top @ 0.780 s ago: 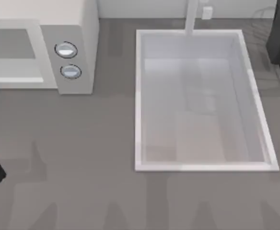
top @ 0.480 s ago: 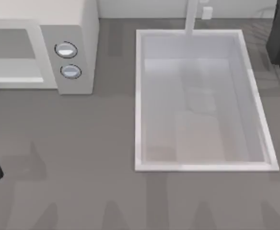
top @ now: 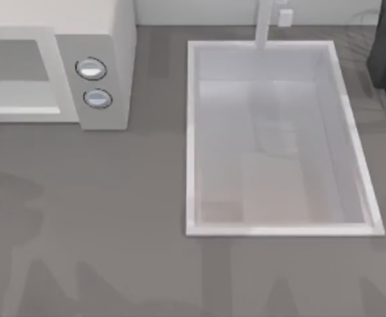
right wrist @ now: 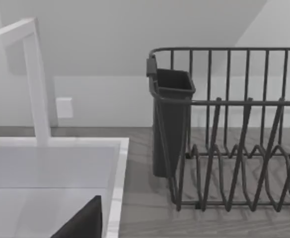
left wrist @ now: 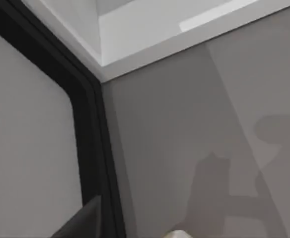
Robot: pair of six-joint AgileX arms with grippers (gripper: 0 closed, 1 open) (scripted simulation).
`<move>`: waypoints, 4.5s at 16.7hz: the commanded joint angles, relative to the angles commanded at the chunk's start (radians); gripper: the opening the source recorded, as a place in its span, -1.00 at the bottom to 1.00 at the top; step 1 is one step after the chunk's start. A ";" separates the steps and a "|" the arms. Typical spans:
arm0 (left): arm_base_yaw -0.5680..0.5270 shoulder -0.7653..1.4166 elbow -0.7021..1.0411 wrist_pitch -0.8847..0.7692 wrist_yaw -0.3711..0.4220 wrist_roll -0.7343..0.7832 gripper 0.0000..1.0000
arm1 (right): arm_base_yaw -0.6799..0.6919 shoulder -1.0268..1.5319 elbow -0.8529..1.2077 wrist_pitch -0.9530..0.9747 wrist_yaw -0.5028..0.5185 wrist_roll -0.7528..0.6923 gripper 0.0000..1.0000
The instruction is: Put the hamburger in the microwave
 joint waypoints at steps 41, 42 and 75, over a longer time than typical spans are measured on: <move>0.247 1.249 0.543 -0.267 -0.001 0.814 0.55 | 0.000 0.000 0.000 0.000 0.000 0.000 1.00; 0.247 1.249 0.543 -0.267 -0.001 0.814 0.40 | 0.000 0.000 0.000 0.000 0.000 0.000 1.00; 0.222 1.037 0.809 -0.751 0.012 0.784 -1.00 | 0.000 0.000 0.000 0.000 0.000 0.000 1.00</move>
